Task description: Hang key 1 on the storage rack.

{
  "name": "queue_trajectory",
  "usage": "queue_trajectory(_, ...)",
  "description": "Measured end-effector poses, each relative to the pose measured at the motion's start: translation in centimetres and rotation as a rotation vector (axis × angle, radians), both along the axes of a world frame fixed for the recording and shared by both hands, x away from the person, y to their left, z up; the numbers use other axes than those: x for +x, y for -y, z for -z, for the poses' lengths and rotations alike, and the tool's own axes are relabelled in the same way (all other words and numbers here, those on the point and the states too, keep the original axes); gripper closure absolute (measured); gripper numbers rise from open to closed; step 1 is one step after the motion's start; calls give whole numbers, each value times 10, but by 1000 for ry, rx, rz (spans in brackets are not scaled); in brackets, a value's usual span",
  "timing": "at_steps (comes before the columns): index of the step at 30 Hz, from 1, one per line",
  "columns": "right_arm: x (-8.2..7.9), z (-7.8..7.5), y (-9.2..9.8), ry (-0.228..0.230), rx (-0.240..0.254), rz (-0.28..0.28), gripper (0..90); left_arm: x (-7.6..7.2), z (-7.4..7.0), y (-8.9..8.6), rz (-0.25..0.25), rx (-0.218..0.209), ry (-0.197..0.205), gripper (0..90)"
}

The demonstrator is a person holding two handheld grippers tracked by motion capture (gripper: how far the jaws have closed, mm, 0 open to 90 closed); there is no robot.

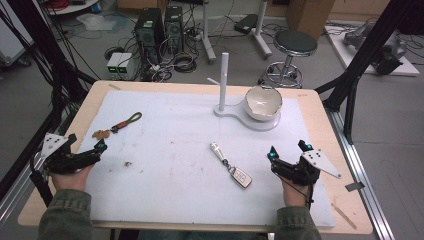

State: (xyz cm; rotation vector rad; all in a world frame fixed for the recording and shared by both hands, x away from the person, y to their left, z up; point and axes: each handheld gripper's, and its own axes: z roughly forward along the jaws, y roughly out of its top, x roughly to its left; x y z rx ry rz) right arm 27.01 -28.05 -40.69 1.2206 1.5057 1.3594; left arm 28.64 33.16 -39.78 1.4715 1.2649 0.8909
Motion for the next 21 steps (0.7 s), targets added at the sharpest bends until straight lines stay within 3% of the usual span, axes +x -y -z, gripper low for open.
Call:
queue_trajectory(4,1,0,0,1,4,-3,5,6,-1,3,30,20,-28,17)
queue_trajectory(9,1,0,0,-2,11,-4,4,15,-10,7,56,24,-17,17)
queue_trajectory(21,1,0,1,-6,12,2,5,37,-28,13,101,47,-38,17)
